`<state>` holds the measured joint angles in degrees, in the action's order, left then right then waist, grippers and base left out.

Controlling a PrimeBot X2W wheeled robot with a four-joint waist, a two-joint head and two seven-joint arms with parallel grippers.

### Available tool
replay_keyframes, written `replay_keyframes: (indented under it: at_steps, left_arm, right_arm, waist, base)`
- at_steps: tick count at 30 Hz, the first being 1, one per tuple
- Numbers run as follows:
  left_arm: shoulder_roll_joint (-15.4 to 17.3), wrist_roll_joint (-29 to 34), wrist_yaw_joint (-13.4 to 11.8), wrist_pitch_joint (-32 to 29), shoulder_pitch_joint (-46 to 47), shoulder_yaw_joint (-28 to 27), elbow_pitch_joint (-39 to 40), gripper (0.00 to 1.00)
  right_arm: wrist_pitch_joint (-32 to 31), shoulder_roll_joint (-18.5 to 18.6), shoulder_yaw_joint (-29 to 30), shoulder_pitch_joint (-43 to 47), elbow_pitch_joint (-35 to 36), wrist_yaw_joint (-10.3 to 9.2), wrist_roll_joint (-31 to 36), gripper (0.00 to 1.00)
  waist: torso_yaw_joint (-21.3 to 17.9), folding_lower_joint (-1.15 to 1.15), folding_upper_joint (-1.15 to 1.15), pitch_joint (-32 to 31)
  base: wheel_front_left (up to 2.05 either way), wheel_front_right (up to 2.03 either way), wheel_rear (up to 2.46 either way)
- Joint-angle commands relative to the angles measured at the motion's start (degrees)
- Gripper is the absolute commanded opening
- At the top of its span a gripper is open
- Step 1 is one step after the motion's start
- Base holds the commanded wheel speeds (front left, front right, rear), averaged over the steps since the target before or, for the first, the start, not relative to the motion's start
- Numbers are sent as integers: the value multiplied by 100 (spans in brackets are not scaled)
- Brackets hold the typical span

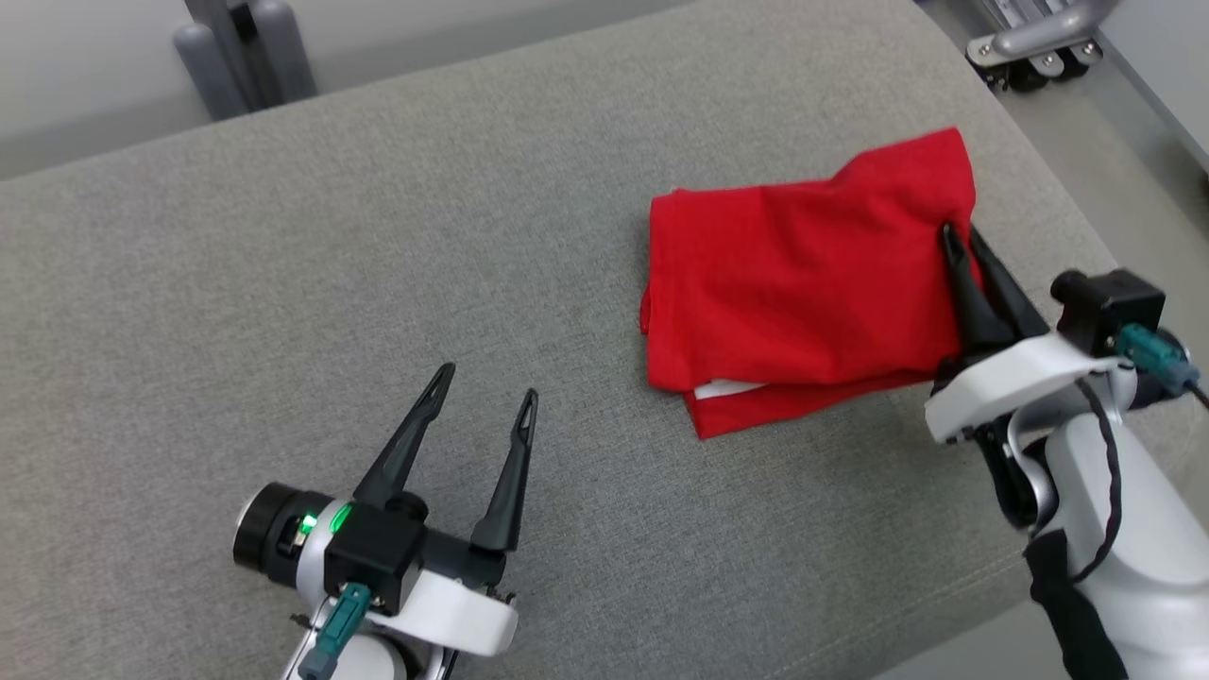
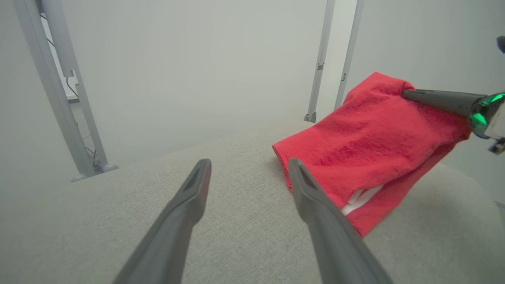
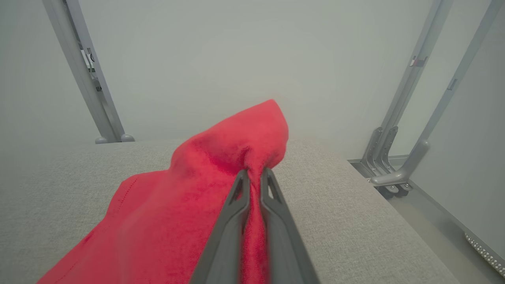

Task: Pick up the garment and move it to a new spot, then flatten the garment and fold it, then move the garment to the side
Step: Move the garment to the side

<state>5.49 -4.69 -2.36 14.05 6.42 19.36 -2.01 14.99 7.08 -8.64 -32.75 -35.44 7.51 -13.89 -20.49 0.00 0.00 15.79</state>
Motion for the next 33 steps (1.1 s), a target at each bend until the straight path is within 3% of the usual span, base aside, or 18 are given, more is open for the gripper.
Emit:
replay_keyframes:
  at_steps: [1,11,20,28,33]
  left_arm:
    - [23,-8,36,-36,153,-2,100,100]
    - [94,328,174,-562,886,285,1165,100]
    - [99,543,274,-929,1430,504,1923,100]
    - [198,676,319,-1169,1584,594,2290,100]
    - [233,708,321,-1230,1639,611,2342,100]
  right_arm:
    - [27,49,-13,-163,-17,-4,29,0]
    - [27,453,471,-1217,-170,-4,481,0]
    - [27,771,1592,-1990,-435,-4,1229,0]
    - [27,642,2797,-2258,-258,-4,2398,0]
    - [27,555,2988,-2266,-127,-4,2877,0]
  waist:
    - [-79,0,0,192]
    - [173,0,0,1230]
    - [387,0,0,1948]
    - [435,0,0,2220]
    - [475,0,0,2282]
  base:
    - [0,0,0]
    - [0,0,0]
    - [0,0,0]
    - [0,0,0]
    - [0,0,0]
